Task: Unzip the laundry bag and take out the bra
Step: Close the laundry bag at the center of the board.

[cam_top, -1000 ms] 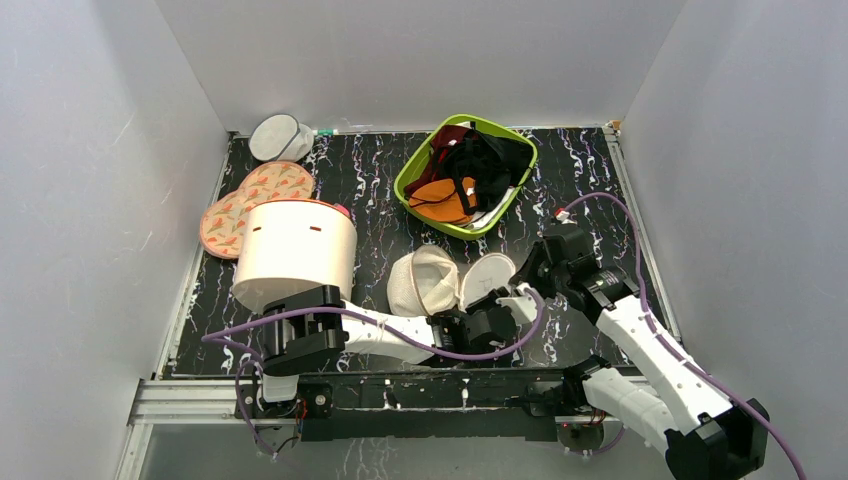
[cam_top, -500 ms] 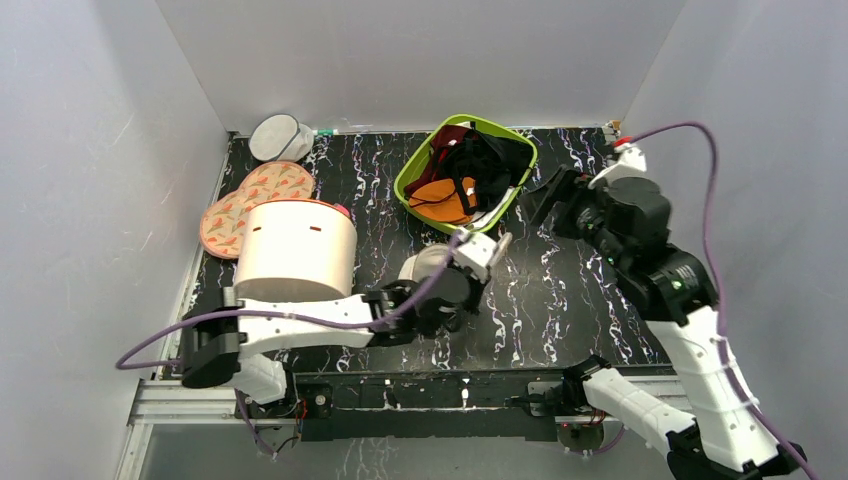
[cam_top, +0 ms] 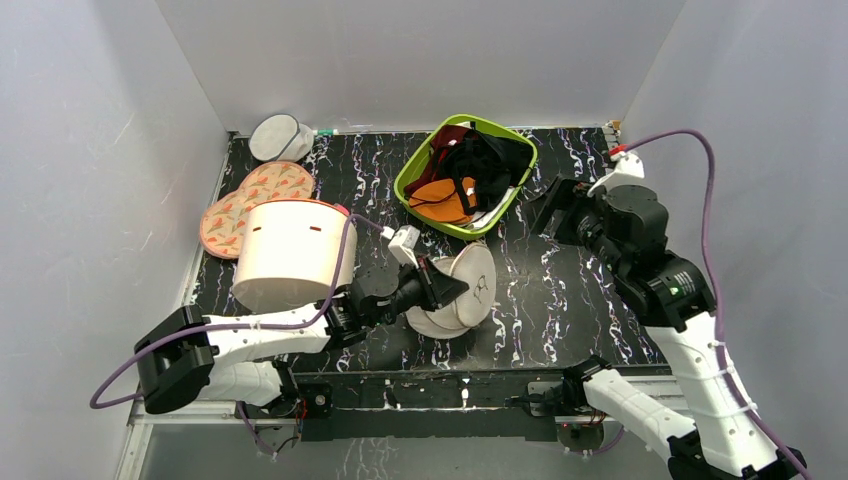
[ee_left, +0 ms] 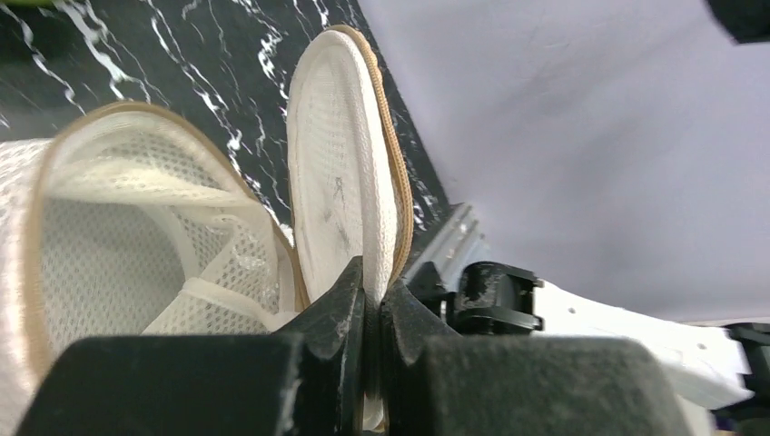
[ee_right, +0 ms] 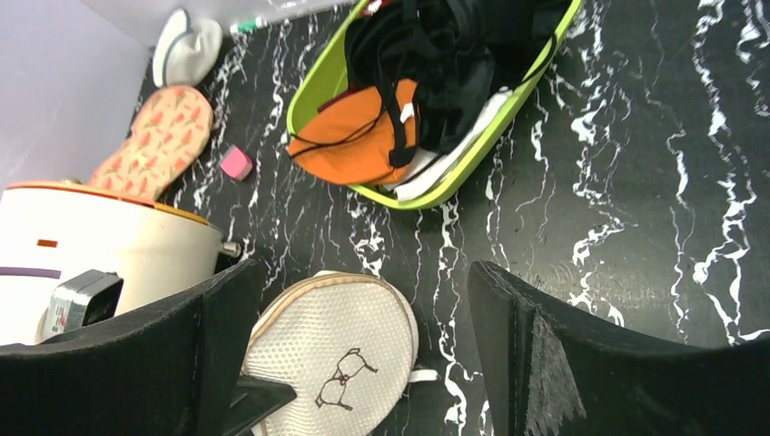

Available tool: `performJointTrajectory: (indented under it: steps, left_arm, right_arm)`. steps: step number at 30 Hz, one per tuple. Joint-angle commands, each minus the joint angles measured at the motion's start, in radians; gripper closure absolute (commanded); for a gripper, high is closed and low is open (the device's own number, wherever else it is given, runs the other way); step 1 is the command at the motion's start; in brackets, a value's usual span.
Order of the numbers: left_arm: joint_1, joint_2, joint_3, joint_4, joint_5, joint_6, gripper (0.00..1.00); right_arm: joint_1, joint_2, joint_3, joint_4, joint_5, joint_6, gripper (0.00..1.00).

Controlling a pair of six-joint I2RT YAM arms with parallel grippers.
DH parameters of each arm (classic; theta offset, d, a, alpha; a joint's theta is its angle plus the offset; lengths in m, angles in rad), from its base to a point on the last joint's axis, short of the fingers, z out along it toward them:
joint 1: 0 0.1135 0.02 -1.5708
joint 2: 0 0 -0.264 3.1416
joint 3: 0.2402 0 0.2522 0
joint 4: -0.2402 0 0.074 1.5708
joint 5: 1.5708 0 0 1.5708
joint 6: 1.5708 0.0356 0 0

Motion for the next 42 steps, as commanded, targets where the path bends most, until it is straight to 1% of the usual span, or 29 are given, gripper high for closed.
performJointTrajectory:
  steps: [1,2,3,4,5,6,9,11,14,15,18,23,26,29,31,32,33,35,36,38,42]
  left_arm:
    - [0.024,0.004,-0.038,0.289,0.117,-0.215,1.00]
    - [0.024,0.027,-0.029,0.326,0.149,-0.233,1.00]
    - [0.024,0.037,-0.037,0.362,0.149,-0.251,1.00]
    - [0.024,0.031,-0.048,0.392,0.133,-0.259,1.00]
    - [0.025,0.016,-0.056,0.386,0.109,-0.259,1.00]
    - [0.024,-0.011,-0.054,0.330,0.078,-0.251,1.00]
    - [0.024,-0.074,-0.024,0.047,-0.040,-0.289,1.00]
    - [0.026,-0.080,-0.026,-0.042,-0.074,-0.322,1.00]
    - [0.026,-0.063,-0.051,-0.092,-0.093,-0.391,1.00]
    - [0.026,-0.058,-0.064,-0.096,-0.099,-0.401,1.00]
    - [0.026,-0.053,-0.104,-0.109,-0.136,-0.420,1.00]
    - [0.025,-0.049,-0.121,-0.177,-0.176,-0.440,1.00]
    - [0.026,-0.045,-0.128,-0.208,-0.189,-0.454,1.00]
    - [0.025,-0.064,-0.150,-0.203,-0.209,-0.462,0.95]
    - [0.026,-0.084,-0.150,-0.227,-0.219,-0.460,0.87]
    - [0.026,-0.095,-0.145,-0.250,-0.223,-0.457,0.81]
    - [0.026,-0.106,-0.143,-0.260,-0.225,-0.447,0.73]
    - [0.026,-0.129,-0.150,-0.235,-0.202,-0.399,0.62]
    - [0.026,-0.142,-0.153,-0.218,-0.189,-0.367,0.56]
    - [0.026,-0.174,-0.132,-0.236,-0.178,-0.322,0.44]
    - [0.025,-0.261,-0.106,-0.291,-0.164,-0.262,0.26]
  right_arm:
    - [0.000,0.007,-0.045,0.055,-0.086,-0.012,0.17]
    - [0.001,0.011,-0.064,0.052,-0.112,-0.013,0.16]
    - [0.001,0.014,-0.084,0.047,-0.144,-0.013,0.14]
    - [0.001,0.014,-0.110,0.043,-0.181,-0.014,0.13]
    - [0.001,0.009,-0.136,0.047,-0.232,-0.015,0.13]
    - [0.001,0.002,-0.168,0.060,-0.298,-0.022,0.13]
    - [0.000,0.007,-0.276,0.104,-0.488,-0.052,0.13]
    - [0.000,0.037,-0.336,0.123,-0.605,-0.061,0.16]
    - [0.002,0.043,-0.436,0.238,-0.711,-0.001,0.24]
    - [0.002,0.042,-0.463,0.276,-0.730,0.021,0.27]
    - [0.008,0.061,-0.544,0.389,-0.784,0.082,0.32]
    - [0.034,0.124,-0.620,0.525,-0.777,0.126,0.45]
    - [0.063,0.189,-0.645,0.615,-0.768,0.150,0.48]
    - [0.091,0.263,-0.654,0.690,-0.748,0.161,0.52]
    - [0.098,0.297,-0.658,0.736,-0.734,0.176,0.56]
    - [0.102,0.314,-0.661,0.756,-0.728,0.180,0.57]
    - [0.105,0.331,-0.659,0.773,-0.723,0.184,0.59]
    - [0.119,0.373,-0.653,0.806,-0.728,0.188,0.62]
    - [0.131,0.392,-0.648,0.818,-0.729,0.186,0.63]
    - [0.164,0.433,-0.630,0.821,-0.714,0.174,0.63]
    - [0.206,0.470,-0.606,0.822,-0.684,0.168,0.63]
